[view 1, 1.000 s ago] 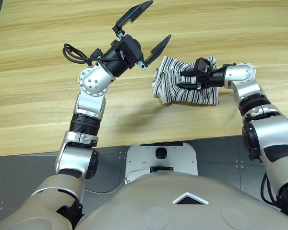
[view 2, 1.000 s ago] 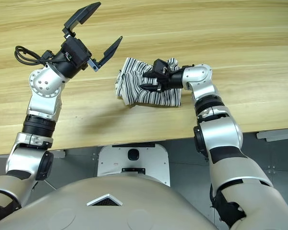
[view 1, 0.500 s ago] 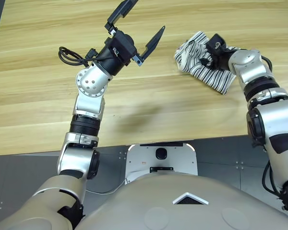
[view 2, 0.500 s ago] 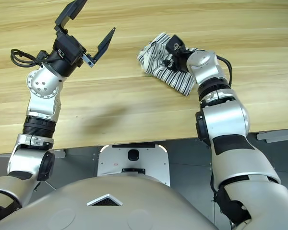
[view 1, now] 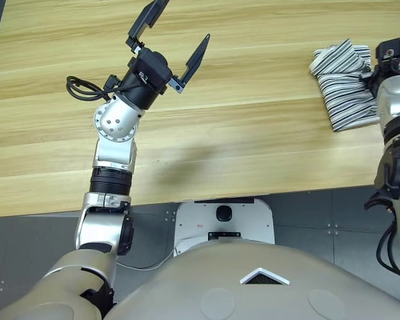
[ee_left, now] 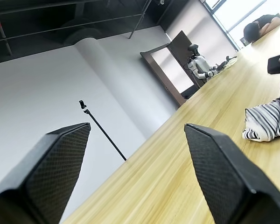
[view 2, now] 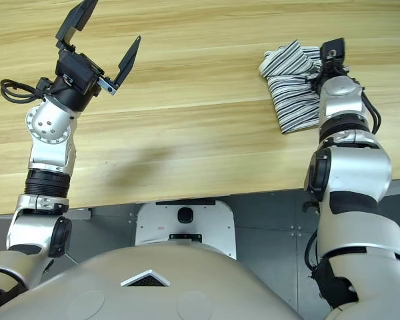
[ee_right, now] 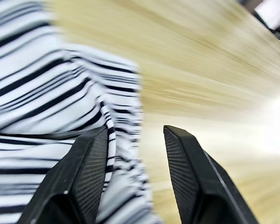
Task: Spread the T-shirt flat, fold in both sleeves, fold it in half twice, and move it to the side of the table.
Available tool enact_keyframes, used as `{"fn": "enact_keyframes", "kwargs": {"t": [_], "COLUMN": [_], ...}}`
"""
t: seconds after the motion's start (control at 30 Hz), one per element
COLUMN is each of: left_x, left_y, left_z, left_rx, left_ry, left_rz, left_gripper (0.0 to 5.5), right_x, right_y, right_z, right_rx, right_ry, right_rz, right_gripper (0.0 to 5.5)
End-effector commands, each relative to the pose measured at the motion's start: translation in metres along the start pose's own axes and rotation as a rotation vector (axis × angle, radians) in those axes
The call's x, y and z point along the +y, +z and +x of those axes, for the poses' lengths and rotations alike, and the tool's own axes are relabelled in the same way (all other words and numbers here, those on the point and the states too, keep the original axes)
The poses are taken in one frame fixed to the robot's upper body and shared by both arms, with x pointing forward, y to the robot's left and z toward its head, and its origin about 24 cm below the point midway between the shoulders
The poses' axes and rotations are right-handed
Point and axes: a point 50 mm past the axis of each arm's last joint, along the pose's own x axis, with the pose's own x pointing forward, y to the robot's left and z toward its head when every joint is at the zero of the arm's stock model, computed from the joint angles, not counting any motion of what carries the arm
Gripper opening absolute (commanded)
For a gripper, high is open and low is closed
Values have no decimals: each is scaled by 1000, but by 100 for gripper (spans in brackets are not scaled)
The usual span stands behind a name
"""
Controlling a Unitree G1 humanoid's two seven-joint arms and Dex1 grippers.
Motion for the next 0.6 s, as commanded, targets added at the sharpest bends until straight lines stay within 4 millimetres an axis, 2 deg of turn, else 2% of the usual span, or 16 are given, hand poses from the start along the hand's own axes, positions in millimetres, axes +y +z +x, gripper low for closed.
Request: {"fn": "enact_keyframes", "kwargs": {"t": [0.03, 0.13, 0.27, 0.43, 0.5, 0.57, 0.6], "left_x": [0, -1, 0, -1, 3, 12, 17], "left_y": [-1, -2, -3, -3, -2, 2, 3], "left_z": [-4, -6, -8, -11, -13, -16, -17], "left_rx": [13, 17, 22, 24, 12, -6, -11], "left_ry": [5, 8, 15, 34, 91, 198, 272], "left_rz": [5, 0, -3, -17, -40, -76, -102], "left_gripper": [375, 375, 375, 375, 375, 375, 375], "right_x": [-13, -15, -12, 10, 23, 41, 50], "right_y": [6, 25, 61, 105, 126, 136, 132], "right_z": [-1, -1, -4, -13, -24, -39, -47], "right_rx": [-27, -114, -268, -481, -638, -793, -841], "right_ry": [-87, -101, -79, 29, 80, 149, 171], "right_rz": [110, 238, 369, 463, 479, 505, 490], "right_gripper": [209, 209, 209, 209, 209, 209, 209]}}
